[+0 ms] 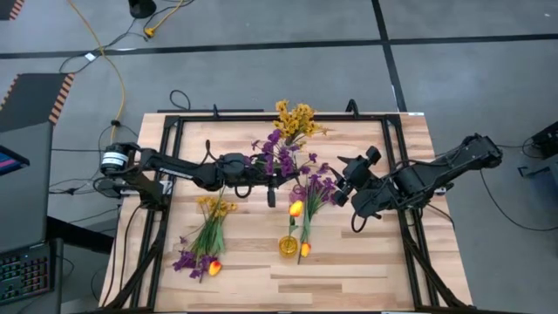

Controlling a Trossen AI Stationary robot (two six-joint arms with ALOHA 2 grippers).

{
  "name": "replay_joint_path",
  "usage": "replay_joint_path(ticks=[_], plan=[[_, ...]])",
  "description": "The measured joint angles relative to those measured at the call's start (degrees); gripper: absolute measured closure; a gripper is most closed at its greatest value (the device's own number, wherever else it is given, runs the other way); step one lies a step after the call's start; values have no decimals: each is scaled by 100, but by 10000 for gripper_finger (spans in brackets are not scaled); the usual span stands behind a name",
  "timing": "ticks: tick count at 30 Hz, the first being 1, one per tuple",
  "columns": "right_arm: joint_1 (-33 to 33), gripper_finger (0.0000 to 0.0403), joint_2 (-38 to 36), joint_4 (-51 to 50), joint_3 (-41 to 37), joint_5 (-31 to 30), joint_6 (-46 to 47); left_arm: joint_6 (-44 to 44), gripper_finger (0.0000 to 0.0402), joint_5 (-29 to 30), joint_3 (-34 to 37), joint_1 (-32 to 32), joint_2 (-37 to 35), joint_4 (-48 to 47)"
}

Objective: Sort flowers into vase by color
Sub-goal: Put the middle violet flowers into the violet vase

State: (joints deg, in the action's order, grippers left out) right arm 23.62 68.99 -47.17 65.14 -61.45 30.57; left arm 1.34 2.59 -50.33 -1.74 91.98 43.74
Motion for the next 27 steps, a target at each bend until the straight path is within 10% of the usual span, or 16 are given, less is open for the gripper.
replay_joint_path(ticks=[27], plan=[[0,200,0,-18,0,7,-7,-23,399,131,-2,2,-4,-668]])
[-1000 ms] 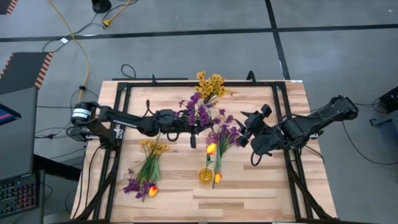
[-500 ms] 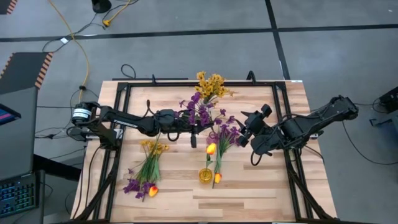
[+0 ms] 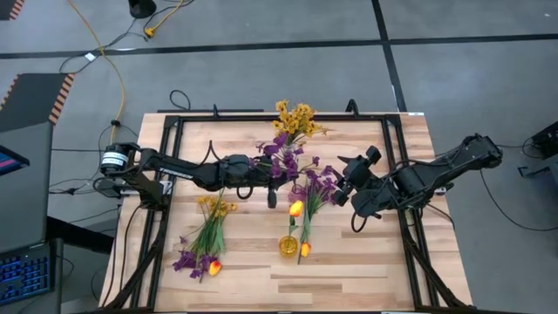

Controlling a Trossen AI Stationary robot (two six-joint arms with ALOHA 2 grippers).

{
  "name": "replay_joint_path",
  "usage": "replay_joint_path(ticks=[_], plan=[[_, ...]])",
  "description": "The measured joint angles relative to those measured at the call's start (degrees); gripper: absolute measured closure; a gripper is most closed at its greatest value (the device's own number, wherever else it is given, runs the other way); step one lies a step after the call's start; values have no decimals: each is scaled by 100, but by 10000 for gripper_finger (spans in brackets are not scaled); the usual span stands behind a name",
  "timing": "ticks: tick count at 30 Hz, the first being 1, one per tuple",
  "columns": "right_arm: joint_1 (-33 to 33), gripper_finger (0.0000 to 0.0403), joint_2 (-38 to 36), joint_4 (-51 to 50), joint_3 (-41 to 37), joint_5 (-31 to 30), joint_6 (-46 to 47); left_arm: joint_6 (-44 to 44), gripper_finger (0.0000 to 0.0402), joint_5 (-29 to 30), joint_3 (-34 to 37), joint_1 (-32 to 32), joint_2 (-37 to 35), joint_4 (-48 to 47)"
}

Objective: Sort flowers into vase by color
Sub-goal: Put the middle violet flowers into the violet vase

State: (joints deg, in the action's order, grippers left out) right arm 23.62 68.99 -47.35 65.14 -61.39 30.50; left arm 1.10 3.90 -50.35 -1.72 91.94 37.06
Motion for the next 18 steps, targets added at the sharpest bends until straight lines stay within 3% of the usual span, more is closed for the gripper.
replay_joint_path(ticks=[18], plan=[[0,200,0,8,0,0,5,173,368,262,-2,0,0,-475]])
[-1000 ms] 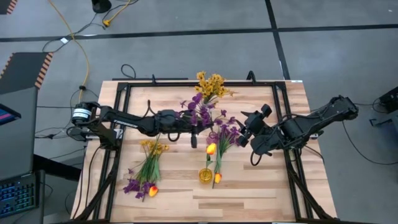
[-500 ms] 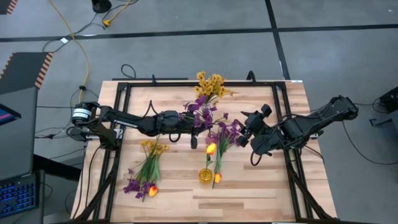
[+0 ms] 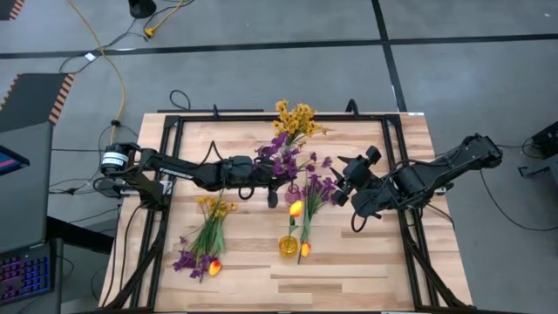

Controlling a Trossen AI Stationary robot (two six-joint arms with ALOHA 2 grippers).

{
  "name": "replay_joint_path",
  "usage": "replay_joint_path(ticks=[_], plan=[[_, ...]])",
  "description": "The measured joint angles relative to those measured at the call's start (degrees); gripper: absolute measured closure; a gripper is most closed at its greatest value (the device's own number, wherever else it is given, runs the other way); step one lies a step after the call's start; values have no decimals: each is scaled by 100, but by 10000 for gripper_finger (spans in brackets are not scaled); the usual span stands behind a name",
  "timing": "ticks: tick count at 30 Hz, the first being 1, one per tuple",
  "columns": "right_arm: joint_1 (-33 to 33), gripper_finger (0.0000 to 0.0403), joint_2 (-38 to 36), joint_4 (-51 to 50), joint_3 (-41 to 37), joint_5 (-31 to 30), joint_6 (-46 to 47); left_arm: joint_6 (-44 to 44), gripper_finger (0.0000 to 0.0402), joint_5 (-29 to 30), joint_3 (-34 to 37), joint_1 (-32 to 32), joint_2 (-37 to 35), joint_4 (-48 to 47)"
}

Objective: Sort flowers into vase by color
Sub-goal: Put the middle violet flowers into the violet vase

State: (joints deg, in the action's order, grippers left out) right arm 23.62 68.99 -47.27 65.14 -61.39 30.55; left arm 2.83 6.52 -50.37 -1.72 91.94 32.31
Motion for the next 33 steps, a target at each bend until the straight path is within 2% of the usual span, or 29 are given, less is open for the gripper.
replay_joint_path(ticks=[15,26,33], plan=[[0,200,0,-2,0,2,-3,-3,359,-103,0,0,0,-65],[0,200,0,-2,0,2,-7,-9,243,-140,-2,2,0,-147],[0,200,0,-4,0,2,-5,-11,195,-135,-2,2,0,-199]])
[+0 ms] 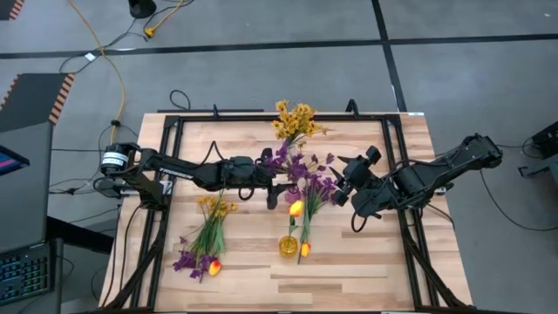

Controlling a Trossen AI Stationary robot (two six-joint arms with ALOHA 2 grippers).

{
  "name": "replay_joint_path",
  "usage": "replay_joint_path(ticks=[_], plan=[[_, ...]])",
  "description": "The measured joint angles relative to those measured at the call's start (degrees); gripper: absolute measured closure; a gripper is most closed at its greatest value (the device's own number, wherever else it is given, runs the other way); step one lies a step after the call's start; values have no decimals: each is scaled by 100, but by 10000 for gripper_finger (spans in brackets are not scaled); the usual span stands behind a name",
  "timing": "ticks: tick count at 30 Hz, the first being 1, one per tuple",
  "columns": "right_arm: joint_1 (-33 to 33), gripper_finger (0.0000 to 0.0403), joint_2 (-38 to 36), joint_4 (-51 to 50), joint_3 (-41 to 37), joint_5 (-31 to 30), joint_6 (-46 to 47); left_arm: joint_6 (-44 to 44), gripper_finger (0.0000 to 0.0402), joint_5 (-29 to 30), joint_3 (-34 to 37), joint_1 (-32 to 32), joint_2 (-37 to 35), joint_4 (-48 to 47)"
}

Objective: Sort flowers into vase by color
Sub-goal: Put the middle violet flowers into the violet vase, then put the right yellow tulip into the yellow vase

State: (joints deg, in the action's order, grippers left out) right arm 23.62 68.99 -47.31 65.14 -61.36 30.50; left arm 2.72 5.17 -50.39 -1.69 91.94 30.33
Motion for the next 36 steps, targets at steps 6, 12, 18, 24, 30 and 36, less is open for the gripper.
replay_joint_path(ticks=[6,12,18,24,30,36], plan=[[-2,200,0,-3,0,2,-2,-145,182,-82,0,0,-191,-387],[-2,200,0,-5,0,4,-2,83,182,-83,-2,0,-597,-1178],[-2,200,0,-7,0,122,-2,97,182,-85,-2,0,-1065,-2020],[-2,200,0,-7,0,947,-33,153,182,-85,-2,2,-1578,-2747],[-2,200,20,-4,2,1739,-42,315,182,-85,-2,48,-2102,-3524],[98,200,348,42,4,2301,-587,358,182,-79,-2,266,-2439,-4335]])
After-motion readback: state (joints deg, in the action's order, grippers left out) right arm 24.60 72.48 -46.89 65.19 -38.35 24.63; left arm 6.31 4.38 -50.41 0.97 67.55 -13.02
